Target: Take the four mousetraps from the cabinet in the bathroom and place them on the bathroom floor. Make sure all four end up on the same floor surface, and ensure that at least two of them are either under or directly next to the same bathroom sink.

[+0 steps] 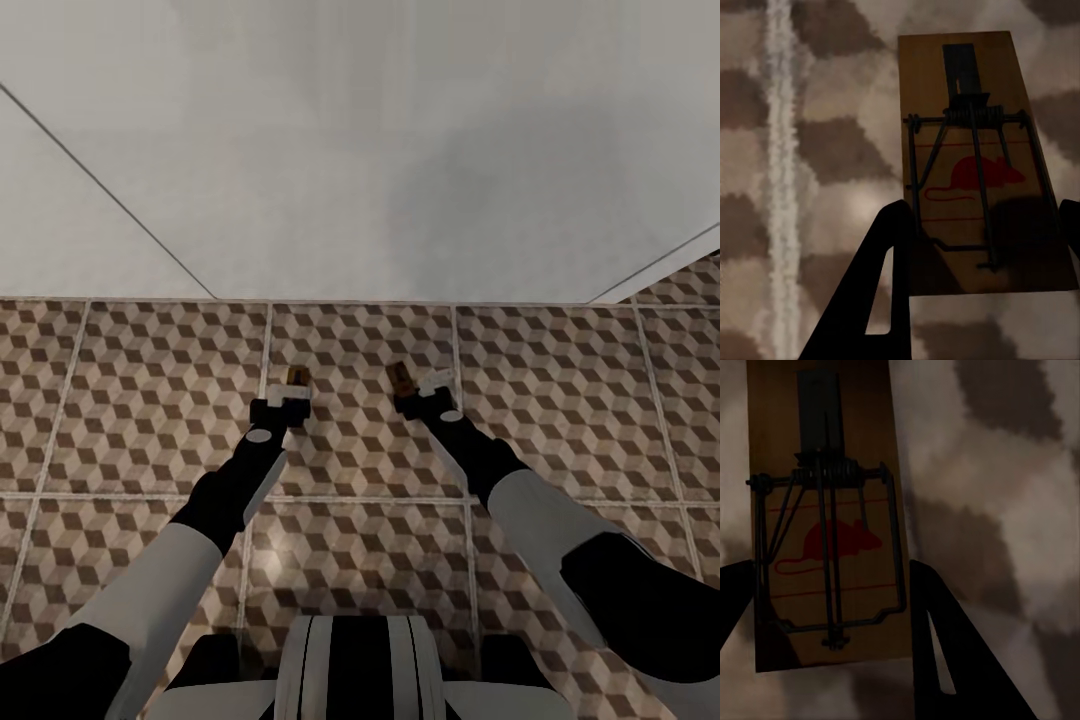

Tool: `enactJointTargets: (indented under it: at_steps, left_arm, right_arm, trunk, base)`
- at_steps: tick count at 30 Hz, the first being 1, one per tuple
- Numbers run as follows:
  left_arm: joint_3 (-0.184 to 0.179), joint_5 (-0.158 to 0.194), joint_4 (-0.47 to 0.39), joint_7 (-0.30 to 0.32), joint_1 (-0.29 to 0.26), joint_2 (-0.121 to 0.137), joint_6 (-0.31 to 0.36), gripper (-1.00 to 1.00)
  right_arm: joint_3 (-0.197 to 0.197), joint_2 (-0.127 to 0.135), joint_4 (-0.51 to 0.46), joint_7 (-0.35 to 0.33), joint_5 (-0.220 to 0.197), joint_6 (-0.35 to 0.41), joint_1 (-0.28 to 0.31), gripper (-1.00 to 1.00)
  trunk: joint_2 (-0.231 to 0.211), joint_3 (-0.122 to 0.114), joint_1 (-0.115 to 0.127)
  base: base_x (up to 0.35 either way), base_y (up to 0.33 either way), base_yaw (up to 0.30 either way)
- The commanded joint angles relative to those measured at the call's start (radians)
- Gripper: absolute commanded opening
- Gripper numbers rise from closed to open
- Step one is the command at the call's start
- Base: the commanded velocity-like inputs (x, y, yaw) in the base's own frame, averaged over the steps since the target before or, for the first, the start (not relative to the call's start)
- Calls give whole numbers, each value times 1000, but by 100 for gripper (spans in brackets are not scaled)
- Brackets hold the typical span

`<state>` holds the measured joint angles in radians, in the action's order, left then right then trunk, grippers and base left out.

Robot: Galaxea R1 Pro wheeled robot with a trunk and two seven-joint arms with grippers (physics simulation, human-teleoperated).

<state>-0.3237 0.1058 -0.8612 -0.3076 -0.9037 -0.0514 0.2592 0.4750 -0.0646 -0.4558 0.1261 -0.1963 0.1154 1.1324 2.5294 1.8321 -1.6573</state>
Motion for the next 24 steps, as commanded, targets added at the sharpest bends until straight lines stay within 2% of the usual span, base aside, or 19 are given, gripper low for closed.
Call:
enactJointTargets:
  at_steps: [1,12,24]
  left_arm:
    - [-3,9,-2,-10,-1,1,6,-100]
    - [-2,9,-8,-30,-37,1,29,-100]
    - [-2,9,-17,-33,-52,-2,34,-100]
  right_arm:
    - [8,0,-3,8,-13,7,2,-100]
    - [8,-14,-4,11,-12,55,24,-100]
    - [8,-16,-4,30,-12,61,39,-100]
  trunk:
    - [0,0,0]
    - [0,0,0]
    - [0,0,0]
  base:
    - [0,0,0]
    - [0,0,0]
    - [0,0,0]
